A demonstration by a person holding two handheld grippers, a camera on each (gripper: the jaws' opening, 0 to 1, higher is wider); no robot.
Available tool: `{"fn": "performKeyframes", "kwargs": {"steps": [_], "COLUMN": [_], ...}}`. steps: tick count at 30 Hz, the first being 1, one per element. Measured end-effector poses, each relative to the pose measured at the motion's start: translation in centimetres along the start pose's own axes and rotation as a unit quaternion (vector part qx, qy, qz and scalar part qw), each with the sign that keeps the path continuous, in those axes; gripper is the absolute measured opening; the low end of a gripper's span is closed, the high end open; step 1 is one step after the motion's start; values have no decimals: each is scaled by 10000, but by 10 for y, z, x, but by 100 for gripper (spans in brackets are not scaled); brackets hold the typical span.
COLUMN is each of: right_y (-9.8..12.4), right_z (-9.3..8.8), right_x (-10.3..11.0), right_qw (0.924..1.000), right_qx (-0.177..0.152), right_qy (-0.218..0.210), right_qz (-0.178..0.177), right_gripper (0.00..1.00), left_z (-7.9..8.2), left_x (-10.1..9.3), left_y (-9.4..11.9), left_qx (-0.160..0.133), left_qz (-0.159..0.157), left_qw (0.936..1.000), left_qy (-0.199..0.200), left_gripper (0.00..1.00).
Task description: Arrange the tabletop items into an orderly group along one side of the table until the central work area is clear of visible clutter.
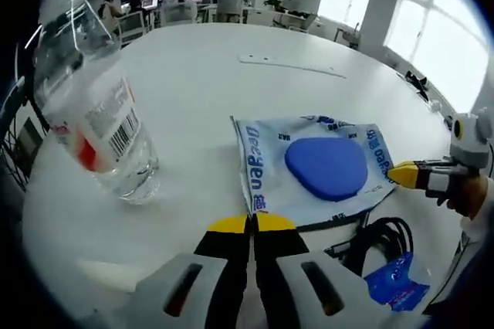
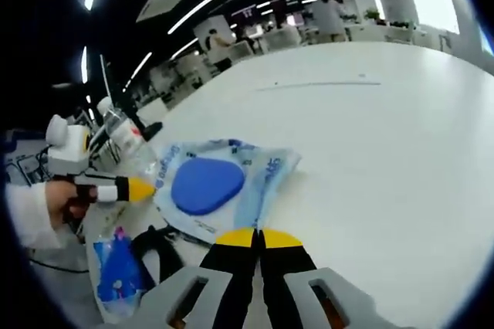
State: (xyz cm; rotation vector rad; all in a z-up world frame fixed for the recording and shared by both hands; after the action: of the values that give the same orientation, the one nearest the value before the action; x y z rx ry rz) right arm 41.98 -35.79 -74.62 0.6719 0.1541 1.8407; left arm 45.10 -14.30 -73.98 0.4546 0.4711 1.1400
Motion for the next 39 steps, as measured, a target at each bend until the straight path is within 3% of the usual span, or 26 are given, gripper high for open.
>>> {"fn": "performKeyframes", "kwargs": {"steps": [3,6,8,10,12,14,16,19,24,32,39], "right_y": [0,0,1,3,6,9,14,24,38,70,104], "right_z": [0,1,2,10,18,18,22,37,40,51,51], "right_x": [0,0,-1,-1,1,7,15,25,38,49,50], "right_qw": [10000,9959,9944,9967,9977,9982,9986,9972,9974,9964,9946], "right_qx": [17,-69,-1,-135,-286,-196,-166,-603,-561,-724,-937], "right_qy": [-75,-868,-995,-688,-429,-473,-472,-435,-422,-263,-317], "right_qz": [-40,-244,-370,-400,-430,-308,-165,-10,166,350,314], "right_gripper": [0,0,2,15,29,29,27,40,62,72,72], "left_z": [0,1,3,7,18,32,44,57,58,65,61], "left_x": [1,2,4,6,5,2,0,-2,-3,-4,-3], "left_y": [0,0,1,4,7,10,18,33,49,76,94], "left_qx": [-6,39,47,11,-331,-619,-864,-1102,-1145,-1414,-1430], "left_qz": [25,17,7,111,104,-3,-38,-60,-96,-118,-127], "left_qw": [10000,9999,9996,9991,9982,9971,9952,9936,9934,9898,9892], "left_qy": [87,115,272,415,497,447,455,228,-13,-103,-281], "left_gripper": [0,0,0,2,15,28,32,38,50,65,70]}}
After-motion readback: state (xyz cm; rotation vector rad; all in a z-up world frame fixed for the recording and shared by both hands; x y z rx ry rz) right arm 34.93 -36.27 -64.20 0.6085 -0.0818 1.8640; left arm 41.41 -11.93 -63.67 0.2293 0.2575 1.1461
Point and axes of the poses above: the point that each gripper's makers call its tool centre point, and the gripper's own axes: y roughly backward along the fingers, x roughly to its left, z roughly out of its top, the point moved 3 cm from there along y, roughly backward along the fingers, and after that the axes turned 14 degrees about -x, right-handed, at the moved point
